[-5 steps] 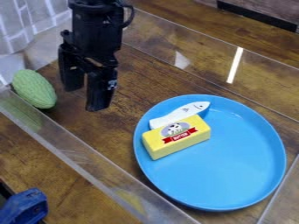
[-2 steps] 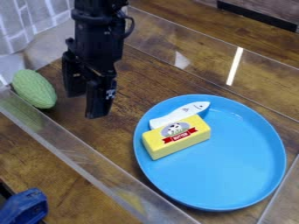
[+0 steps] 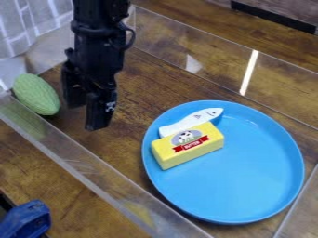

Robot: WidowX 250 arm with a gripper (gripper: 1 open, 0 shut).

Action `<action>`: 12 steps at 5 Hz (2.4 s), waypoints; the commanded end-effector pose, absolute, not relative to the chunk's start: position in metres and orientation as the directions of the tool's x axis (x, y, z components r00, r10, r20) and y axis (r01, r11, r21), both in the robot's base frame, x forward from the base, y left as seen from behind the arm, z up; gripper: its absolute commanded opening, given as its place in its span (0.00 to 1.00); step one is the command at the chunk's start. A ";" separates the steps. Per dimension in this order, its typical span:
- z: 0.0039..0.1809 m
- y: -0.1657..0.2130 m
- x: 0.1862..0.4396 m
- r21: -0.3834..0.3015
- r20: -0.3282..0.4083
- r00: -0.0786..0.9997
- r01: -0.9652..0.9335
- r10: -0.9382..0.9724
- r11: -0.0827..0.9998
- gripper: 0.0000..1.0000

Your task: Put the green object in the blue tray

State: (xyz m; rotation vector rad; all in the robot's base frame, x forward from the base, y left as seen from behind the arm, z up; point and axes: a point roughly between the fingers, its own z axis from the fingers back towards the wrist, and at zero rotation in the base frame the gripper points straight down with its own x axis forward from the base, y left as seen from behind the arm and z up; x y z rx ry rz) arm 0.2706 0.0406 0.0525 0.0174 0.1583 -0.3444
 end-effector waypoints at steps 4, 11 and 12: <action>0.054 0.055 0.278 0.022 -0.113 0.888 0.451 -0.446 0.892 1.00; 0.058 0.061 0.285 0.078 -0.088 0.808 0.588 -0.582 0.805 1.00; 0.055 0.071 0.286 0.087 -0.085 0.833 0.553 -0.547 0.829 1.00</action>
